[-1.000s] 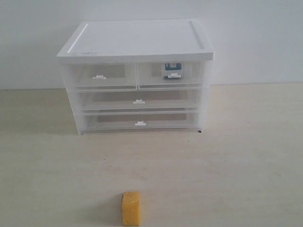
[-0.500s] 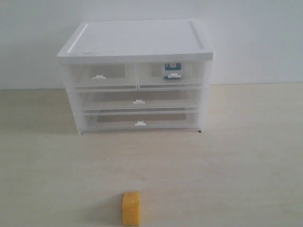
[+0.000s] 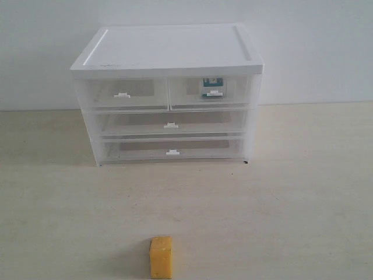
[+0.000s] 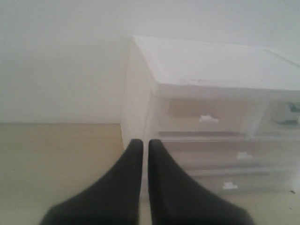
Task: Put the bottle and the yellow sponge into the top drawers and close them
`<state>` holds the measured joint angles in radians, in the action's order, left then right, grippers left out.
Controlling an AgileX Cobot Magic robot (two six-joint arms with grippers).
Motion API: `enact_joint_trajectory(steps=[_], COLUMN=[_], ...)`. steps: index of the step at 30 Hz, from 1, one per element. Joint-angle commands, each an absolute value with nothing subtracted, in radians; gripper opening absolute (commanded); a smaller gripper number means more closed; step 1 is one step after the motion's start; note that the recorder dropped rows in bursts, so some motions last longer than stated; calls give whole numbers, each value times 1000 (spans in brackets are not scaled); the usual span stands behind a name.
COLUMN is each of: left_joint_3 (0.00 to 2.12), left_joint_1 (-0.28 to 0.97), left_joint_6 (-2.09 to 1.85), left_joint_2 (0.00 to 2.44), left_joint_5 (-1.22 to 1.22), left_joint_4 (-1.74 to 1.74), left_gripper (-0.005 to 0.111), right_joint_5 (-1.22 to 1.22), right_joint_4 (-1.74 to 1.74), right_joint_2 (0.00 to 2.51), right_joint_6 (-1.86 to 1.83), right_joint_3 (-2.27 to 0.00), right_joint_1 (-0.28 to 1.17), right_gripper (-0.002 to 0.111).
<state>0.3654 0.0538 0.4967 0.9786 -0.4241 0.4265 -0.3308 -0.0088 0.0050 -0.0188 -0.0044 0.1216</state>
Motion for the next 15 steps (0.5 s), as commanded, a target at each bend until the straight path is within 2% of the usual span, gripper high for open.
enact_joint_trajectory(steps=[1, 9, 15], left_joint_3=[373, 374, 429], left_joint_1=[132, 323, 450], left_joint_6=[444, -9, -109], left_joint_2=[1085, 1274, 1408], left_joint_5=[-557, -731, -812], left_joint_4=[380, -115, -241], left_gripper=[4, 4, 4], right_joint_5=[-320, -320, -320], right_joint_4=[-6, -6, -6], right_joint_2=[0, 0, 0], right_joint_6=[-20, -20, -20], right_joint_3=[0, 0, 0], right_joint_1=[119, 119, 119], right_gripper=[1, 1, 1])
